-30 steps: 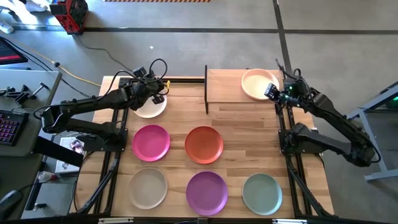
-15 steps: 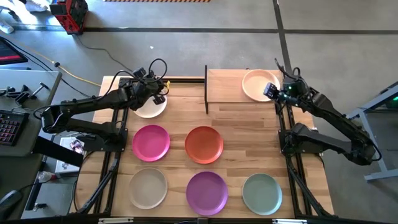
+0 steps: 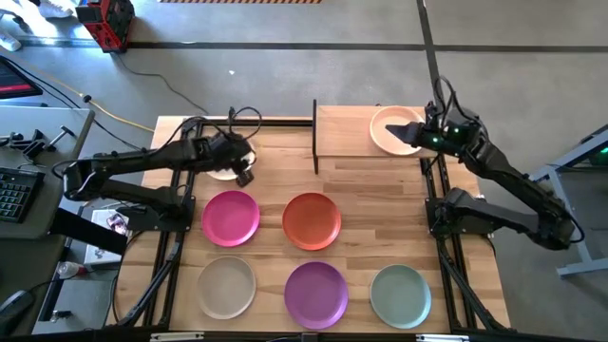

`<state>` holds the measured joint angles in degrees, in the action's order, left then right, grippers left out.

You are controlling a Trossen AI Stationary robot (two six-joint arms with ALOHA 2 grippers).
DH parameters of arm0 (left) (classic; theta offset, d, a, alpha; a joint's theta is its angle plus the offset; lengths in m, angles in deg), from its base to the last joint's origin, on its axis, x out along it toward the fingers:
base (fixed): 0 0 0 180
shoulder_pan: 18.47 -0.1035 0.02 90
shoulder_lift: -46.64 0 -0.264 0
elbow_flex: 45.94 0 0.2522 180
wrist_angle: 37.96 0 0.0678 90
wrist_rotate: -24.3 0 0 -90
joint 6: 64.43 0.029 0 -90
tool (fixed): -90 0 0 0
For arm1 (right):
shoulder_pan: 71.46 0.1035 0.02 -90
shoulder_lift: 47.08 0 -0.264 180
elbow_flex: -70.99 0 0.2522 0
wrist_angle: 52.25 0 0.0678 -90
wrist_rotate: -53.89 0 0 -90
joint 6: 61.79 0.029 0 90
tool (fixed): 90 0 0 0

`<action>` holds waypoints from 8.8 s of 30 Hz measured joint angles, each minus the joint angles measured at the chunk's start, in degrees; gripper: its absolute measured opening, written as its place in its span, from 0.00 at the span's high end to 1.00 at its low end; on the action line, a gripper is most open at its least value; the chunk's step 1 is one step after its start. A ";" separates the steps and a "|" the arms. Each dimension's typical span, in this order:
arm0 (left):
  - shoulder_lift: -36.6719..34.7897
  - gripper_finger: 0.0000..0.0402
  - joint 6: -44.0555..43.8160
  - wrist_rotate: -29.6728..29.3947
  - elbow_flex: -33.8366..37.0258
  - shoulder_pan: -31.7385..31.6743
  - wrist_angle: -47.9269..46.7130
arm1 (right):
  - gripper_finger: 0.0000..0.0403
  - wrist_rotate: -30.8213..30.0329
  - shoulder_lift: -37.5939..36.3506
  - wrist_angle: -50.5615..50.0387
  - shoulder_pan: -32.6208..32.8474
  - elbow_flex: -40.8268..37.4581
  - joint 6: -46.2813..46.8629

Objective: Place and stack plates onto a shelf
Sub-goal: Stack the gray plate on top of the light yellow plate on the shelf

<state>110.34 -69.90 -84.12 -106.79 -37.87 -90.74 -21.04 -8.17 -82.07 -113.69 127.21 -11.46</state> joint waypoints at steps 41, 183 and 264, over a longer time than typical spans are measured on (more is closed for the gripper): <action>0.95 0.70 -57.53 13.02 7.10 65.43 -5.92 | 0.77 -13.08 0.13 -2.70 31.27 0.00 3.68; 7.63 0.87 5.75 -18.82 -27.45 5.99 3.74 | 0.99 -41.85 48.95 5.39 31.95 35.91 -33.25; 4.39 0.71 9.81 -10.77 -32.98 2.08 9.35 | 1.00 -58.97 -9.13 -33.38 21.58 -3.28 44.56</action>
<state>114.74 -60.09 -94.89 -139.77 -35.79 -81.39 -80.01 -17.30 -115.46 -92.11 123.93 33.10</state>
